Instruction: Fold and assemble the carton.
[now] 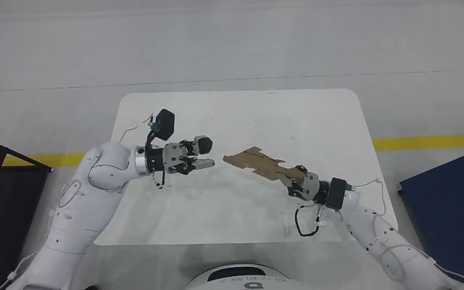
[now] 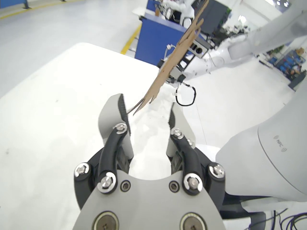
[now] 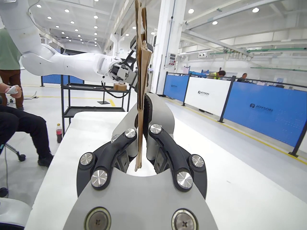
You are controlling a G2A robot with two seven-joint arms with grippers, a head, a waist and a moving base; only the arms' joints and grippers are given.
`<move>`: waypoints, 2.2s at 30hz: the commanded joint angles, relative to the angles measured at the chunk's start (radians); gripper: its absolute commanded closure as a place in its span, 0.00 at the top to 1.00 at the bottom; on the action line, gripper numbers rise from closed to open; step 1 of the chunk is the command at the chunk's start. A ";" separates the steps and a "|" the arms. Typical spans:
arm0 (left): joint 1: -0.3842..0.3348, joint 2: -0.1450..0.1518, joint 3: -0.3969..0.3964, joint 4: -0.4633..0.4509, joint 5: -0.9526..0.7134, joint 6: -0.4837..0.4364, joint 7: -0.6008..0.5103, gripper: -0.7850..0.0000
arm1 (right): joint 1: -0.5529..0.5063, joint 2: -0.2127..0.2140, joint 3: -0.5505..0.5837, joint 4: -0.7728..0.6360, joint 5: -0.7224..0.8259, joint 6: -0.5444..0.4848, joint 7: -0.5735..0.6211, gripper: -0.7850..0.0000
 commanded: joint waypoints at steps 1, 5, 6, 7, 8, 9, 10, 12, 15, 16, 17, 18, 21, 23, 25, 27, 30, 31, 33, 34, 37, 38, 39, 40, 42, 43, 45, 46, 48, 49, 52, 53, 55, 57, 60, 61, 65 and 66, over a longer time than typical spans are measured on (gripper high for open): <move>0.023 0.011 -0.048 0.009 -0.038 0.000 0.030 1.00 | -0.017 0.007 0.049 -0.040 -0.030 0.130 0.033 0.00; 0.070 0.026 -0.114 0.006 -0.096 0.000 0.076 1.00 | -0.111 0.019 0.143 -0.260 -0.182 0.486 0.251 0.00; 0.080 0.029 -0.123 0.006 -0.103 0.000 0.086 1.00 | -0.134 0.021 0.157 -0.321 -0.249 0.551 0.320 0.00; 0.088 0.030 -0.128 0.005 -0.113 0.000 0.097 1.00 | -0.153 0.024 0.175 -0.374 -0.316 0.615 0.384 0.00; 0.095 0.031 -0.130 0.003 -0.117 0.000 0.105 1.00 | -0.174 0.025 0.190 -0.422 -0.403 0.694 0.457 0.00; 0.099 0.032 -0.130 0.002 -0.118 0.000 0.108 1.00 | -0.197 0.025 0.201 -0.466 -0.505 0.787 0.528 0.00; 0.099 0.032 -0.130 0.002 -0.118 0.000 0.108 1.00 | -0.224 0.025 0.200 -0.505 -0.616 0.853 0.587 0.00; 0.099 0.032 -0.130 0.002 -0.118 0.000 0.108 1.00 | -0.269 0.024 0.198 -0.570 -0.832 0.937 0.700 0.00; 0.099 0.032 -0.130 0.002 -0.118 0.000 0.108 1.00 | -0.327 0.017 0.209 -0.646 -1.124 1.023 0.917 0.00; 0.099 0.032 -0.130 0.002 -0.118 0.000 0.108 1.00 | -0.340 0.013 0.227 -0.659 -1.235 1.047 1.030 0.00; 0.099 0.032 -0.130 0.002 -0.118 0.000 0.108 1.00 | -0.369 0.007 0.214 -0.674 -1.299 1.026 1.118 0.00; 0.099 0.032 -0.130 0.002 -0.118 0.000 0.108 1.00 | -0.369 0.007 0.214 -0.674 -1.299 1.026 1.118 0.00; 0.099 0.032 -0.130 0.002 -0.118 0.000 0.108 1.00 | -0.369 0.007 0.214 -0.674 -1.299 1.026 1.118 0.00; 0.099 0.032 -0.130 0.002 -0.118 0.000 0.108 1.00 | -0.369 0.007 0.214 -0.674 -1.299 1.026 1.118 0.00; 0.099 0.032 -0.130 0.002 -0.118 0.000 0.108 1.00 | -0.369 0.007 0.214 -0.674 -1.299 1.026 1.118 0.00; 0.099 0.032 -0.130 0.002 -0.118 0.000 0.108 1.00 | -0.369 0.007 0.214 -0.674 -1.299 1.026 1.118 0.00; 0.099 0.032 -0.130 0.002 -0.118 0.000 0.108 1.00 | -0.359 0.007 0.234 -0.645 -1.339 0.997 1.134 0.00; 0.099 0.032 -0.130 0.002 -0.118 0.000 0.108 1.00 | -0.349 0.008 0.259 -0.632 -1.431 0.972 1.160 0.00; 0.099 0.032 -0.130 0.002 -0.118 0.000 0.108 1.00 | -0.343 0.009 0.282 -0.652 -1.519 0.928 1.175 0.00; 0.099 0.032 -0.130 0.002 -0.118 0.000 0.108 1.00 | -0.326 0.014 0.310 -0.661 -1.519 0.913 1.149 0.00; 0.099 0.032 -0.130 0.002 -0.118 0.000 0.108 1.00 | -0.277 0.042 0.415 -0.692 -1.519 0.881 1.012 0.00; 0.099 0.032 -0.130 0.002 -0.118 0.000 0.108 1.00 | -0.258 0.055 0.459 -0.718 -1.519 0.884 0.967 0.00; 0.099 0.032 -0.130 0.002 -0.118 0.000 0.108 1.00 | -0.245 0.067 0.497 -0.743 -1.519 0.903 0.917 0.00; 0.099 0.032 -0.130 0.002 -0.118 0.000 0.108 1.00 | -0.236 0.077 0.530 -0.763 -1.519 0.930 0.873 0.00; 0.099 0.032 -0.130 0.002 -0.118 0.000 0.108 1.00 | -0.217 0.097 0.602 -0.794 -1.519 0.959 0.800 0.00; 0.099 0.032 -0.130 0.002 -0.118 0.000 0.108 1.00 | -0.210 0.105 0.633 -0.811 -1.519 0.965 0.770 0.00; 0.099 0.032 -0.130 0.002 -0.118 0.000 0.108 1.00 | -0.200 0.117 0.675 -0.845 -1.519 0.983 0.723 0.00; 0.099 0.032 -0.130 0.002 -0.118 0.000 0.108 1.00 | -0.196 0.122 0.693 -0.853 -1.519 0.986 0.708 0.00; 0.099 0.032 -0.130 0.002 -0.118 0.000 0.108 1.00 | -0.189 0.132 0.727 -0.869 -1.519 0.978 0.669 0.00; 0.099 0.032 -0.130 0.002 -0.118 0.000 0.108 1.00 | -0.188 0.137 0.738 -0.876 -1.519 0.974 0.657 0.00; 0.099 0.032 -0.130 0.002 -0.118 0.000 0.108 1.00 | -0.192 0.150 0.751 -0.886 -1.519 0.958 0.630 0.00; 0.099 0.032 -0.130 0.002 -0.118 0.000 0.108 1.00 | -0.193 0.155 0.755 -0.887 -1.519 0.955 0.622 0.00; 0.099 0.032 -0.130 0.002 -0.118 0.000 0.108 1.00 | -0.195 0.165 0.757 -0.888 -1.519 0.947 0.618 0.00; 0.099 0.032 -0.130 0.002 -0.118 0.000 0.108 1.00 | -0.200 0.175 0.761 -0.888 -1.519 0.919 0.641 0.00; 0.099 0.032 -0.130 0.002 -0.118 0.000 0.108 1.00 | -0.204 0.176 0.758 -0.890 -1.519 0.911 0.649 0.00; 0.099 0.032 -0.130 0.002 -0.118 0.000 0.108 1.00 | -0.204 0.176 0.758 -0.890 -1.519 0.911 0.649 0.00; 0.099 0.032 -0.130 0.002 -0.118 0.000 0.108 1.00 | -0.204 0.176 0.758 -0.890 -1.519 0.911 0.649 0.00; 0.099 0.032 -0.130 0.002 -0.118 0.000 0.108 1.00 | -0.204 0.176 0.758 -0.890 -1.519 0.911 0.649 0.00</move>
